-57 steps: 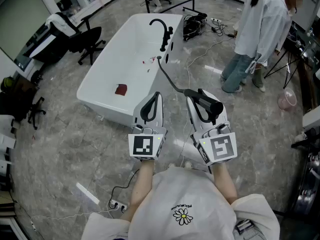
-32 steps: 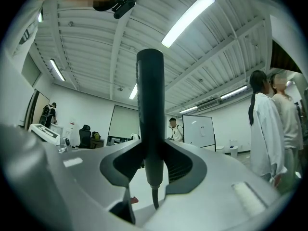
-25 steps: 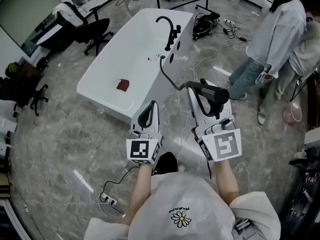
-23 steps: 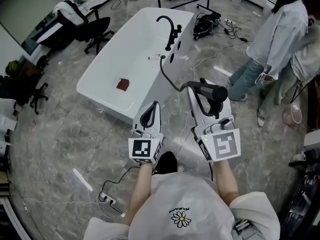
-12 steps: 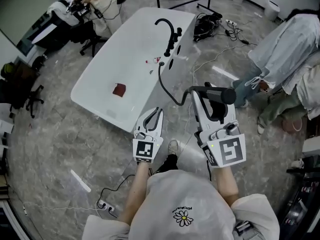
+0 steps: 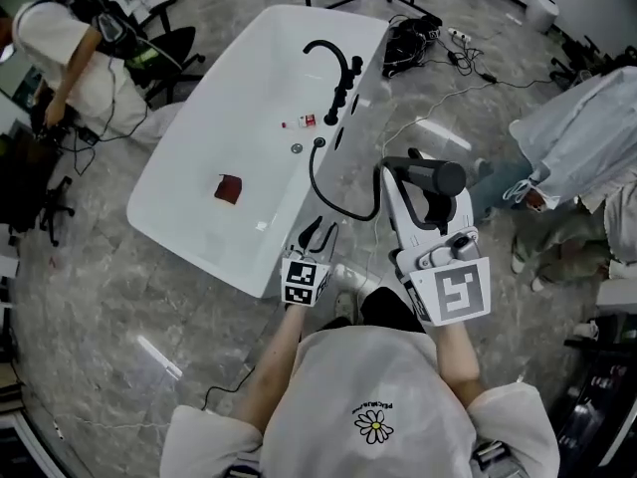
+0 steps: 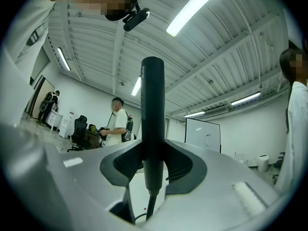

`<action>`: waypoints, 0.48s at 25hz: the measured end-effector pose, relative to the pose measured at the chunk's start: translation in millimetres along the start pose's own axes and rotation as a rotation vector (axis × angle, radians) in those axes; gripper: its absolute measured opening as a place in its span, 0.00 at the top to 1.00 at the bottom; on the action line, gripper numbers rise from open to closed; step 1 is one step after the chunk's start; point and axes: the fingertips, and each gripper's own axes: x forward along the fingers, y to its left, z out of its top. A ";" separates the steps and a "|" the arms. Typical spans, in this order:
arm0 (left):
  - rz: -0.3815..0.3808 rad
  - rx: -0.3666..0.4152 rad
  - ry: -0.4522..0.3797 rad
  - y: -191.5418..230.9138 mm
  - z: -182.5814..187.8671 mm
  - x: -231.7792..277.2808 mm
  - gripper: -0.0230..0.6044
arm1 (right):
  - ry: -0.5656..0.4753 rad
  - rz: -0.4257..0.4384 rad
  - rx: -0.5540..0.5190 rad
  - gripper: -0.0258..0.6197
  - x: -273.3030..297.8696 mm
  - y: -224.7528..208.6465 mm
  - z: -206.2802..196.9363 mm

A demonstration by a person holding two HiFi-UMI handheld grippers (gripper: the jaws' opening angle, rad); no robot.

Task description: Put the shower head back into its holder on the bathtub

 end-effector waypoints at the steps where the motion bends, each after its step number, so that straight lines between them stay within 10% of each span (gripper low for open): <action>1: -0.010 0.003 0.017 3.9 -3.4 8.4 0.76 | 0.010 0.002 0.004 0.75 9.3 -4.3 -6.9; 12: 0.079 -0.127 0.142 65.6 -37.5 101.4 0.67 | 0.050 0.097 0.032 0.75 122.6 -68.0 -65.9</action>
